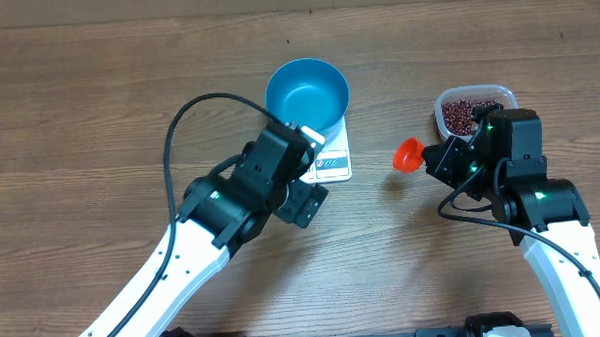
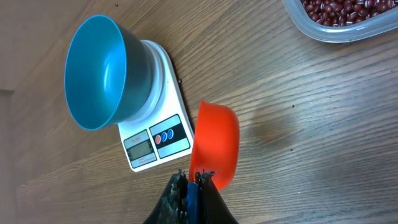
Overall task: Scoop item into bowl and weigh 150g on scale
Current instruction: 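Lift the left gripper back from the scale toward the front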
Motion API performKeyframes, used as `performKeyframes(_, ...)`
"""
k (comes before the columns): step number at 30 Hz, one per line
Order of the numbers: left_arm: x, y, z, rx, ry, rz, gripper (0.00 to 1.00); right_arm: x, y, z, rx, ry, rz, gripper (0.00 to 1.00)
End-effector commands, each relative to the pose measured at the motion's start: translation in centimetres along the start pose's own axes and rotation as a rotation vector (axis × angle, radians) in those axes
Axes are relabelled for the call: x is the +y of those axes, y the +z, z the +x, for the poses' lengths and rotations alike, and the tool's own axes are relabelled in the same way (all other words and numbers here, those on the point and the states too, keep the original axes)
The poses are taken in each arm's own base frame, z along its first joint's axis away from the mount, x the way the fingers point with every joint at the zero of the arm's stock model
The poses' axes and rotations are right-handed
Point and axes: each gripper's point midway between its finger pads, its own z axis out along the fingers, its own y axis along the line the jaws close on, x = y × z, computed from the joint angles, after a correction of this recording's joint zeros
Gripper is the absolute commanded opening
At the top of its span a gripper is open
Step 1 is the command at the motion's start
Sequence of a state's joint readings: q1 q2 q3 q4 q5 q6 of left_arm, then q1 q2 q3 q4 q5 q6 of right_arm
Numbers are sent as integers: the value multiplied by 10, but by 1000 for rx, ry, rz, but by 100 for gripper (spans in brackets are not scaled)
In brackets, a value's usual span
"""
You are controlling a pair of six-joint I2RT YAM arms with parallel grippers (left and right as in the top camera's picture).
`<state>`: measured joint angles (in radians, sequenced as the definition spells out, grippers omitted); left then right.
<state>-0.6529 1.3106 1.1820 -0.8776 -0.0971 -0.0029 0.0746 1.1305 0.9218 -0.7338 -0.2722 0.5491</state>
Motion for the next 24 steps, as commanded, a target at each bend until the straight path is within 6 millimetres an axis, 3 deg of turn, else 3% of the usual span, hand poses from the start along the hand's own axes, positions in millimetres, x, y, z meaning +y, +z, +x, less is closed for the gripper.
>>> performKeyframes(1, 2, -13, 2, -20, -44, 8, 100, 14, -13, -14, -55, -29, -29, 4)
performKeyframes(16, 3, -52, -4, -135, -54, 65, 99, 14, -13, -13, -52, -28, -27, 4)
performKeyframes(24, 0, -41, 7, -167, -45, 75, 99, 13, -13, -13, -49, -46, -24, 4)
